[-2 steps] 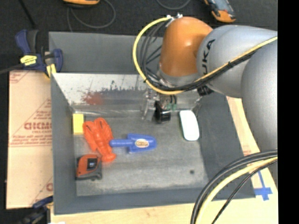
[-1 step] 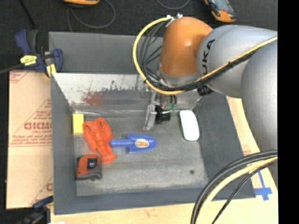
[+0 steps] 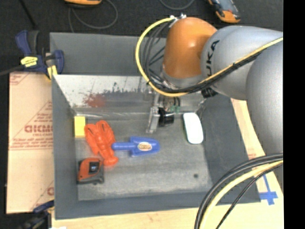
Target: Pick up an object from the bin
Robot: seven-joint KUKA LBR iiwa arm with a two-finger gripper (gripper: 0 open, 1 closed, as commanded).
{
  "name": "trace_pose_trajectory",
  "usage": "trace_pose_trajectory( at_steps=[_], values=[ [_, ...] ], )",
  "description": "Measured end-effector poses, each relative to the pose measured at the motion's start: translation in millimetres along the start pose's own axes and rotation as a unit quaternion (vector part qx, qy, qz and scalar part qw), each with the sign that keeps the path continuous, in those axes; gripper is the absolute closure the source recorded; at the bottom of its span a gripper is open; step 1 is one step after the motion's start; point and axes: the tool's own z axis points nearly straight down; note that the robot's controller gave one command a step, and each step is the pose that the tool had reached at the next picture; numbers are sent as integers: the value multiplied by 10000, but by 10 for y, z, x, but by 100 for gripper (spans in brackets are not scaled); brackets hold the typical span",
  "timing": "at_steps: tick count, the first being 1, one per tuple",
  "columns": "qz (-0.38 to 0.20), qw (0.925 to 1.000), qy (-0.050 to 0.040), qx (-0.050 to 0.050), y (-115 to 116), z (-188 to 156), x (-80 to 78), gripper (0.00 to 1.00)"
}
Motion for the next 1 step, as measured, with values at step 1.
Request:
trace_pose_trajectory(
  at_steps=[1],
  values=[
    [-282,9996,-27,6,42,460,215,0]
  ],
)
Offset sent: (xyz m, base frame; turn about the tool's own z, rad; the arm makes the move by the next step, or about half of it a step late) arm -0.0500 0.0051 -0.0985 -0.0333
